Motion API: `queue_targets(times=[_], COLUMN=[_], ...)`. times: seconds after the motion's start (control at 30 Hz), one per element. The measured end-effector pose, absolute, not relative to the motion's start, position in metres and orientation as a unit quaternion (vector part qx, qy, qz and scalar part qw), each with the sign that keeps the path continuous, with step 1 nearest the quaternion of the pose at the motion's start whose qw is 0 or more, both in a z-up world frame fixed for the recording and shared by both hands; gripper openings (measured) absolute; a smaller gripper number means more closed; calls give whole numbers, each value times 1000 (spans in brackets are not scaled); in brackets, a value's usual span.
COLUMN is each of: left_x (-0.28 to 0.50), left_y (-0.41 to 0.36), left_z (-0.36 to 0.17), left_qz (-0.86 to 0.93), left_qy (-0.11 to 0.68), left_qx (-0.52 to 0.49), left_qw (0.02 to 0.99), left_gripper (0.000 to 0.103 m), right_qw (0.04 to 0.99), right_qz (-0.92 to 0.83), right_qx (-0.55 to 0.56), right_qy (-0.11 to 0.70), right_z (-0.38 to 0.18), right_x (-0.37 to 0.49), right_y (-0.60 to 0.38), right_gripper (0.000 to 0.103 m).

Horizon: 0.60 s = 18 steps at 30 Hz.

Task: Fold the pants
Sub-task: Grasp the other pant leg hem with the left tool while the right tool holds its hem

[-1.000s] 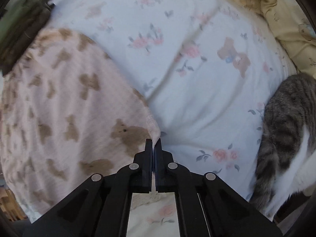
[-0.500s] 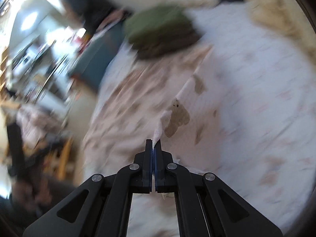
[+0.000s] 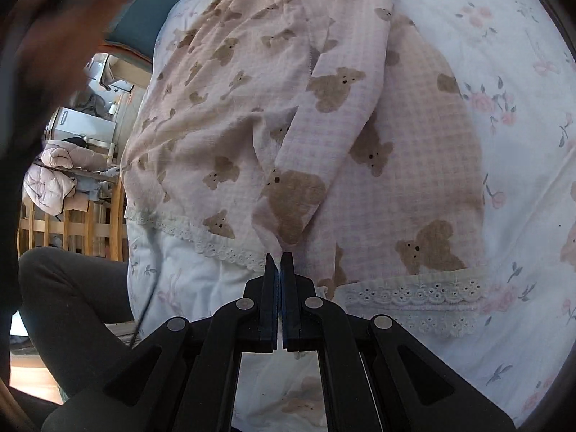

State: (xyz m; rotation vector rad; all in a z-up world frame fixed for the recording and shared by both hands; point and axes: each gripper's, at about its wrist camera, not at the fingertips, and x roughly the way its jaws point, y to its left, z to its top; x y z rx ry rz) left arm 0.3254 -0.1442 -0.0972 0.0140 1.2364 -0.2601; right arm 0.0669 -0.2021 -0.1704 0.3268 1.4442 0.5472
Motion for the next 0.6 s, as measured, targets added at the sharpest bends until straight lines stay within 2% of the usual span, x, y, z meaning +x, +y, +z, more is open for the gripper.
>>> queue_targets(times=[0.03,0.1,0.17,0.23,0.27,0.3,0.33,0.43,0.6], left_x=[336,355,374,387,393,397,398,392,387], left_y=[-153,-170,-187,-196,-200,-202,-204,-207,-179], left_z=[-105,-120,-136,-148,-154,-158,-162,-155,-114], left_qz=[-122,-131,-122,-120,-122,-127,-145,-162,-170], left_qy=[578,582,588,591,594,599,606,592,564], left_qx=[7,12,37,59,70,75,78,118,114], left_qw=[807,802,799,795,792,787,778,781,800], left_gripper=[83,62,60,52,33,5,0,0,0], right_qw=[704,702,702,702,702,703,705,707,730], right_qz=[245,241,239,239,240,241,241,247,272], right_qx=[147,150,155,158,159,158,156,157,152], right_qy=[651,653,653,652,651,650,649,643,608], right_z=[-172,-173,-174,-174,-174,-173,-172,-167,-143], right_x=[67,67,68,69,69,69,69,67,61], right_y=[-204,-208,-214,-214,-215,-215,-216,-221,-217], right_gripper=[0,0,0,0,0,0,0,0,0])
